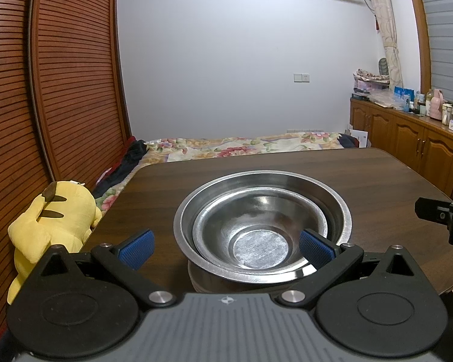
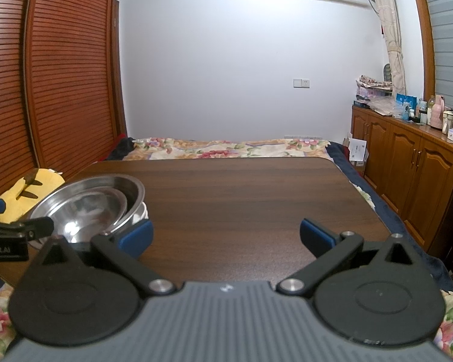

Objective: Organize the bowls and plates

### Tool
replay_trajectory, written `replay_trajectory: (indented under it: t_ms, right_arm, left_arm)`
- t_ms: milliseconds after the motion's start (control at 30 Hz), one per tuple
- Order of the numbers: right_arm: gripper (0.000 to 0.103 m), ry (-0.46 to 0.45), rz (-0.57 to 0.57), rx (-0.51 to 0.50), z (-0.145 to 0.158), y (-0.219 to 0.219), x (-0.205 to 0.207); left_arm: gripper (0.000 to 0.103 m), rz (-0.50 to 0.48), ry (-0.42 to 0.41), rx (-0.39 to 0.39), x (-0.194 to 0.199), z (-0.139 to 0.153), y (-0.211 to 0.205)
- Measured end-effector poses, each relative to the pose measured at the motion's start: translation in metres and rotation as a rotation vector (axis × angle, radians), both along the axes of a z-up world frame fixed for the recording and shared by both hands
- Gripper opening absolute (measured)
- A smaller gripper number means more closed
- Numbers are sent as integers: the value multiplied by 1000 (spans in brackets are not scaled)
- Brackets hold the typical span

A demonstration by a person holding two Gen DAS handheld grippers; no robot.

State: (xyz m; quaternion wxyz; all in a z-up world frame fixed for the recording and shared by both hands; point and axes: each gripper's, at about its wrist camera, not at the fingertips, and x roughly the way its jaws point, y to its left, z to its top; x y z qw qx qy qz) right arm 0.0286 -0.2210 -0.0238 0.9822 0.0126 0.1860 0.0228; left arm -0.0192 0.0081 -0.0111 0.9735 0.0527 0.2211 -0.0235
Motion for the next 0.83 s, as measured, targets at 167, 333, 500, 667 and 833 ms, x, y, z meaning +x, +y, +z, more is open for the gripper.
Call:
replay_trajectory:
  t_ms: [167, 333, 500, 667, 833]
  right_arm:
    - [103, 1, 0, 1, 0, 1, 0]
    - [103, 1, 1, 2, 0, 0, 1]
    - [103, 1, 0, 4, 0, 0, 1]
    - [103, 1, 0, 5, 1, 0, 1]
    - [103, 1, 2, 4, 1, 0, 1]
  left_arm:
    - [103, 0, 0, -1, 0, 0, 0]
    - [103, 0, 2, 0, -1, -1, -1]
    - [103, 0, 2, -1, -1, 0, -1]
    - [103, 1, 2, -1, -1, 0, -1]
    - [103, -1, 4, -3, -1, -1, -1]
